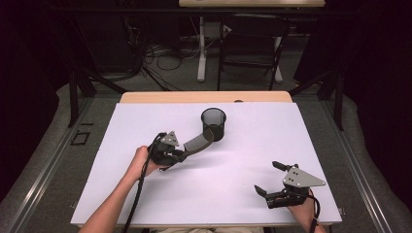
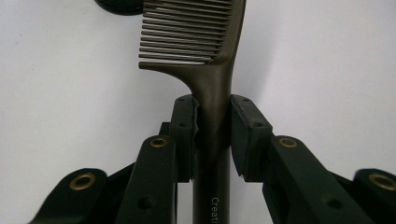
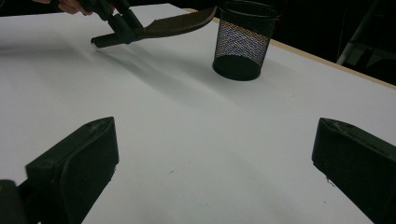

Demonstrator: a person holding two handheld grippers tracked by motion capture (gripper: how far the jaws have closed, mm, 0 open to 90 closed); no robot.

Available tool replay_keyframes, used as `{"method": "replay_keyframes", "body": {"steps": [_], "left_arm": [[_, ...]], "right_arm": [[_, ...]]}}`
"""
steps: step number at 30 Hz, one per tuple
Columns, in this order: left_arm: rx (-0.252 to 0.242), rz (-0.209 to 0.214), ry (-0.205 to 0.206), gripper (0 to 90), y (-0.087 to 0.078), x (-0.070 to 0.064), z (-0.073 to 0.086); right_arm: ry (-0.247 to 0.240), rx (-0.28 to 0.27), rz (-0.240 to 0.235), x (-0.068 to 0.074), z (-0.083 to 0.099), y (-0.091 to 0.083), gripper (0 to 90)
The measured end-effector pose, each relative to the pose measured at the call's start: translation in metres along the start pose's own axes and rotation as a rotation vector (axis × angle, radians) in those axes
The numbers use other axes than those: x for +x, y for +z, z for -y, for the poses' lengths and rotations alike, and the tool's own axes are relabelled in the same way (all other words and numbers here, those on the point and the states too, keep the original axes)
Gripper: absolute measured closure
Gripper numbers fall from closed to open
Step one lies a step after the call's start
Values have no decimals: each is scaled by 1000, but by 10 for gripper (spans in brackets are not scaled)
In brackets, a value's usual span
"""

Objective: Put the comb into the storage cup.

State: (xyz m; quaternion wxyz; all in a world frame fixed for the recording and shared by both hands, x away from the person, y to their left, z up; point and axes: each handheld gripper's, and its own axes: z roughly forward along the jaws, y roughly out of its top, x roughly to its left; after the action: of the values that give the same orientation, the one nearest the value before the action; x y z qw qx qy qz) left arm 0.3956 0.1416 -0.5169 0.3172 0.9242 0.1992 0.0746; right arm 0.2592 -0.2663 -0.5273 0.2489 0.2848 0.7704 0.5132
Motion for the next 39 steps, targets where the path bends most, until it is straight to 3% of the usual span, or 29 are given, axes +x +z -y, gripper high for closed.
{"method": "replay_keyframes", "body": {"steps": [28,39], "left_arm": [[-160,-81,-93,725,-12,-3,10],[-180,-89,-121,725,-13,-2,11]], "right_arm": [[-2,2,0,0,0,0,2],[0,4,1,1,0,1,2]]}}
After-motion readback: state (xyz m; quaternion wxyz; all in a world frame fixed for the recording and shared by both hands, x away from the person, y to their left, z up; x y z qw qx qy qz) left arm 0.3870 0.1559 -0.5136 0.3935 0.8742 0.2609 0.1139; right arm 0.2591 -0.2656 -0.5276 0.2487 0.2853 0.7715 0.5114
